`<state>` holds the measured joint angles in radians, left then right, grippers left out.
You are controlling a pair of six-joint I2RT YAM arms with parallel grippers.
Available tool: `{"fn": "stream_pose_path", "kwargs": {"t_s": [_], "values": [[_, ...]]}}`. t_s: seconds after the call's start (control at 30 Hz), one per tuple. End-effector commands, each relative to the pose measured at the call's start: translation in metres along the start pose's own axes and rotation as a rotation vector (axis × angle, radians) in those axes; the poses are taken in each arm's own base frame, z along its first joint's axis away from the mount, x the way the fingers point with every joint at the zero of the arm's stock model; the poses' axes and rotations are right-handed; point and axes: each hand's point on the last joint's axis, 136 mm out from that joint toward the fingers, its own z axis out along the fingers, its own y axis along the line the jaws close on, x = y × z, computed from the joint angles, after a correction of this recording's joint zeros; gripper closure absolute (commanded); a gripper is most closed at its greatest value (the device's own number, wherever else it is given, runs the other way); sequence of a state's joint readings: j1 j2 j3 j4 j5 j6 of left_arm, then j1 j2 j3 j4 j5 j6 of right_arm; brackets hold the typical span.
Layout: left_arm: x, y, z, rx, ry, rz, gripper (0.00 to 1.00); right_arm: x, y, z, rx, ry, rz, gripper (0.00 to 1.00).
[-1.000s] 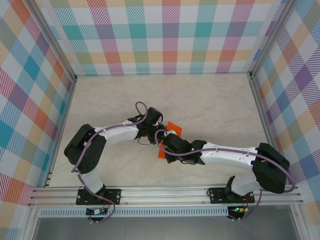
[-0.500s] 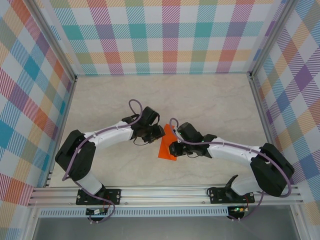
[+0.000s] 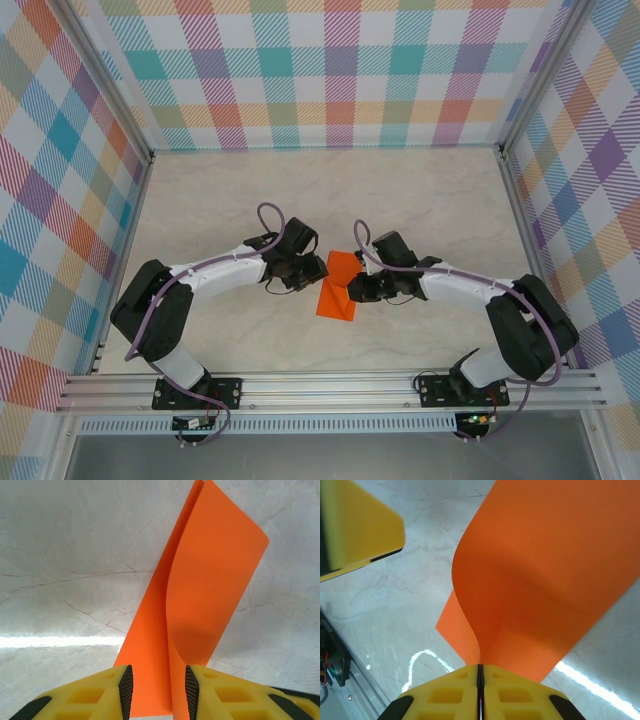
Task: Fold a paper plane with a square sheet of paper (pick it up from the middle)
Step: Fold the triangle a second time at the center of the table.
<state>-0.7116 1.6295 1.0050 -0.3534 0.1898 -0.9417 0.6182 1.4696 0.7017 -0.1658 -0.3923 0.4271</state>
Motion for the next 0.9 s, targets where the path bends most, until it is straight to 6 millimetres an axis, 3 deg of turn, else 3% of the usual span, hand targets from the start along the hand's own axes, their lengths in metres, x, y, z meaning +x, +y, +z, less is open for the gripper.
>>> {"fn": "stream_pose_path", "kwargs": {"t_s": [0.0,0.4,0.87], "values": [[0.009,0.001,0.000,0.011,0.025,0.041,0.65,-0.008,-0.003,-0.001,0.016,0.007,-0.023,0.90],[0.018,0.000,0.001,0.027,0.052,0.080,0.66,-0.017,-0.028,0.011,0.140,0.047,-0.029,0.90],[0.024,-0.005,0.003,0.032,0.071,0.108,0.68,-0.023,-0.038,0.009,0.211,0.054,-0.059,0.90]]}}
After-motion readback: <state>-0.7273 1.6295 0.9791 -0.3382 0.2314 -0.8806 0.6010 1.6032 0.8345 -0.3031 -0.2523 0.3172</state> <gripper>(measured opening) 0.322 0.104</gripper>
